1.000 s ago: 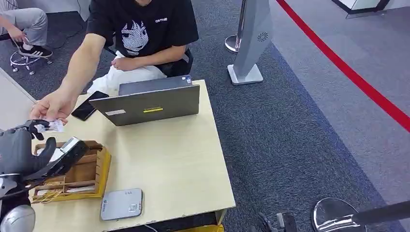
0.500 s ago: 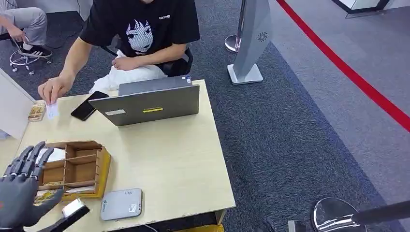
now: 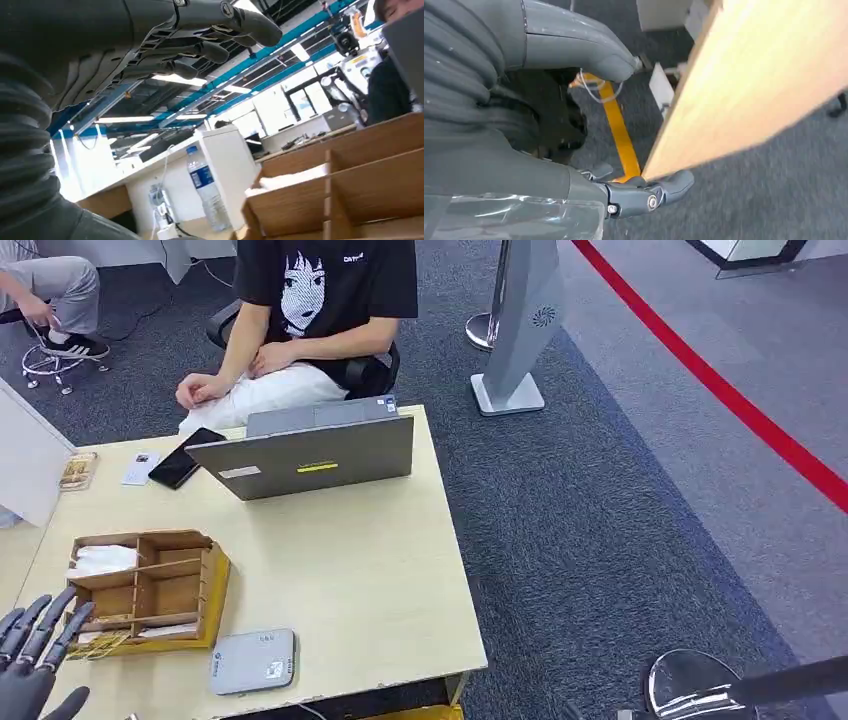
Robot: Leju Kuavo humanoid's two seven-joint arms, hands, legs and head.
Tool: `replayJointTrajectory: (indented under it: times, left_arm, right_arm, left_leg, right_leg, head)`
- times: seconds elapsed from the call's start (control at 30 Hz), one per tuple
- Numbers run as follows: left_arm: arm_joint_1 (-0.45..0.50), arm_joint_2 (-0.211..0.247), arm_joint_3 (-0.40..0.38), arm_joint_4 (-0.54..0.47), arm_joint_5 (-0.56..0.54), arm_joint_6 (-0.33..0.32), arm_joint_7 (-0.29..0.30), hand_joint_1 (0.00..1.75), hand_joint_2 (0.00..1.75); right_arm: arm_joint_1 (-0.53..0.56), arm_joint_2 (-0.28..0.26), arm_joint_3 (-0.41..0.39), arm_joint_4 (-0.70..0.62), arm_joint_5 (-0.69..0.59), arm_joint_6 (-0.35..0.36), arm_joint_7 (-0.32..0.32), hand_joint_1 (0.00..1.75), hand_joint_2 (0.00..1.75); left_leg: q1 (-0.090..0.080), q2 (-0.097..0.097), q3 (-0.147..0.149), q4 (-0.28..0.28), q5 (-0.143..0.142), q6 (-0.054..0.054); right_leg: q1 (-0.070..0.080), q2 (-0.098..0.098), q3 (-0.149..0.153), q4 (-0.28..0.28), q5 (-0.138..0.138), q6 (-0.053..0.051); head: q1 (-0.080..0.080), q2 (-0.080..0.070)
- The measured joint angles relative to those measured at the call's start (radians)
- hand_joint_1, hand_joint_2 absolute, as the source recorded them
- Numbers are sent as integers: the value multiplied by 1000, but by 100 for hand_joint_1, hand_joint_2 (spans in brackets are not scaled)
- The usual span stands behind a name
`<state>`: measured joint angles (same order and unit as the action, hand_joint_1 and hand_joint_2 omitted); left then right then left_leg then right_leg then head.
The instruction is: Pass the card to the sensor for recognition and then transmit it.
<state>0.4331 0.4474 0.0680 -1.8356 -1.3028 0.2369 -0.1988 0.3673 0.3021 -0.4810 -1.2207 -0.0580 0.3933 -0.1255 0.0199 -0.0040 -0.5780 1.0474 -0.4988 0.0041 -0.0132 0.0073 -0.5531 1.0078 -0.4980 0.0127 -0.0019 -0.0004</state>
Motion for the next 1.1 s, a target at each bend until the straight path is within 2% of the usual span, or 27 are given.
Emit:
replayJointTrajectory:
  times: [0.27, 0.6, 0.83, 1.1]
  left_arm:
    - [-93, -50, 75, 137, -44, -29, -24, 0, 175]
    - [-175, -84, 83, 254, -79, -35, -39, 0, 175]
    - [-200, -99, 72, 295, -101, -22, -35, 0, 175]
    - [-221, -130, 49, 311, -120, -19, -23, 0, 175]
  right_arm:
    - [-16, 0, -9, 7, 49, 46, 6, 0, 175]
    - [-46, 0, -31, 31, 48, 67, 5, 0, 175]
    - [-50, 0, -16, 35, -7, -4, 9, 0, 175]
    - [-47, 0, 14, 33, -10, -12, 18, 0, 175]
  left_leg:
    - [0, 0, 0, 0, 0, 0]
    - [0, 0, 0, 0, 0, 0]
    - [0, 0, 0, 0, 0, 0]
    - [0, 0, 0, 0, 0, 0]
  right_leg:
    - [0, 0, 0, 0, 0, 0]
    - [0, 0, 0, 0, 0, 0]
    - [0, 0, 0, 0, 0, 0]
    - [0, 0, 0, 0, 0, 0]
  head:
    - [0, 0]
    - [0, 0]
    - [0, 0]
    - [0, 0]
